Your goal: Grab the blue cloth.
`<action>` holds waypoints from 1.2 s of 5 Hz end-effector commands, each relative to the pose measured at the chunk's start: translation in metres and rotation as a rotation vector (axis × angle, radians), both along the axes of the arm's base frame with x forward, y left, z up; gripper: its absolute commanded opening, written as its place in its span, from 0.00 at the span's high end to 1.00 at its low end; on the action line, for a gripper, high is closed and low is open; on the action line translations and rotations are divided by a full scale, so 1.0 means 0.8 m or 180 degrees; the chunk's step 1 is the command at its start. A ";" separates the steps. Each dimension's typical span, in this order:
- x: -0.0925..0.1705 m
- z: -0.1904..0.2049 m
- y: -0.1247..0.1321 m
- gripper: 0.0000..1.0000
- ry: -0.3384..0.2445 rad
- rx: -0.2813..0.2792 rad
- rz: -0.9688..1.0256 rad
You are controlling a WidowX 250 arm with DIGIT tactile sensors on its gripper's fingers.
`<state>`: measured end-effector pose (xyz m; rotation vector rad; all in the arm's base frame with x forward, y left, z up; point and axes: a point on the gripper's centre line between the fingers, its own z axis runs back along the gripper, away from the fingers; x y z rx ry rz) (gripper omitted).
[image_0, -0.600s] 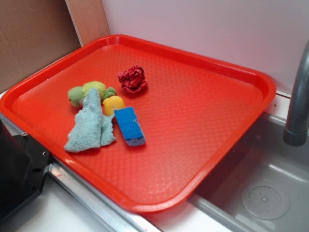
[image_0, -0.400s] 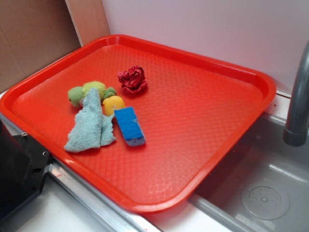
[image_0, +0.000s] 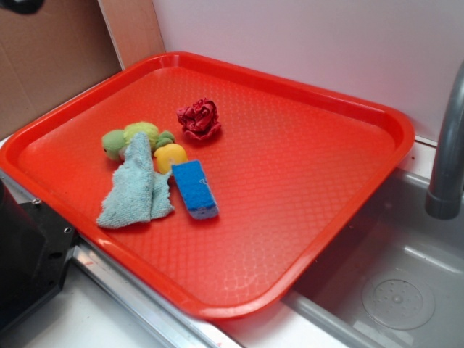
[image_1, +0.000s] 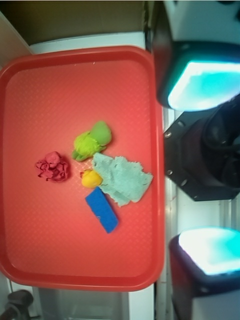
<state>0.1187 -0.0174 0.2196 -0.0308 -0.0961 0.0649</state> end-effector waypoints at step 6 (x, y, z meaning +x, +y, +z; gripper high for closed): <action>0.049 -0.237 0.003 0.00 -0.0060 -0.0149 0.0161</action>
